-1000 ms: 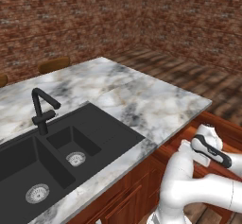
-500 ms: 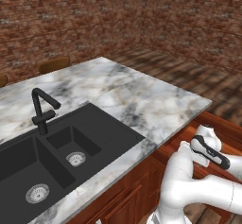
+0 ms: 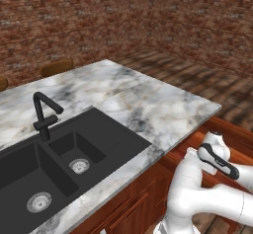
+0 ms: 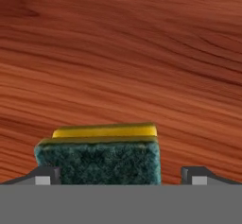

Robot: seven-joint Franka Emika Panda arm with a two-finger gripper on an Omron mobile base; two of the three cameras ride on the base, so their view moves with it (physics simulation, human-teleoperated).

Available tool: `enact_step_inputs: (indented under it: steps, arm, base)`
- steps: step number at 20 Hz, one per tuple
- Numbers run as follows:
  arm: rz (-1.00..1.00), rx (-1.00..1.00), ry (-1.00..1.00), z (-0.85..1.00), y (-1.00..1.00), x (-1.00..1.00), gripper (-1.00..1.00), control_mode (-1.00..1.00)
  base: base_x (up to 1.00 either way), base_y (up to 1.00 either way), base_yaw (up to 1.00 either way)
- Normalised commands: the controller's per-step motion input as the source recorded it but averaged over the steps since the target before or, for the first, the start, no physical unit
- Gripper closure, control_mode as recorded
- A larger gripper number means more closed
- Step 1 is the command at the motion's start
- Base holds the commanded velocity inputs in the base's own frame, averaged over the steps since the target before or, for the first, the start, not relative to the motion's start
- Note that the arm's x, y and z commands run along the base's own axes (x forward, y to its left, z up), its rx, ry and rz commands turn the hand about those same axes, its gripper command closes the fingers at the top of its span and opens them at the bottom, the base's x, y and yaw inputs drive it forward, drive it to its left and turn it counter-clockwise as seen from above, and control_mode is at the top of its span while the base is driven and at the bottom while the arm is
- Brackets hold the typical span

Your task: Restock the sink supplies by placing the sponge and soap dispenser on the counter and next to the sink. Make sure the soap dispenser is upright.

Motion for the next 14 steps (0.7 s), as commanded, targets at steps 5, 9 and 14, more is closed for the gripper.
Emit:
enact_step_inputs:
  steps: [5,9,14]
  arm:
    - [0.00,0.00,-0.11,-0.20,0.10,0.00,-1.00,-1.00]
    - [0.00,0.00,-0.07,-0.33,0.19,0.00,1.00,-1.00]
    - [0.00,0.00,-0.04,-0.26,0.27,0.00,1.00,-1.00]
  base:
    - [0.00,0.00,0.00]
    - [0.00,0.00,0.00]
    - [0.00,0.00,0.00]
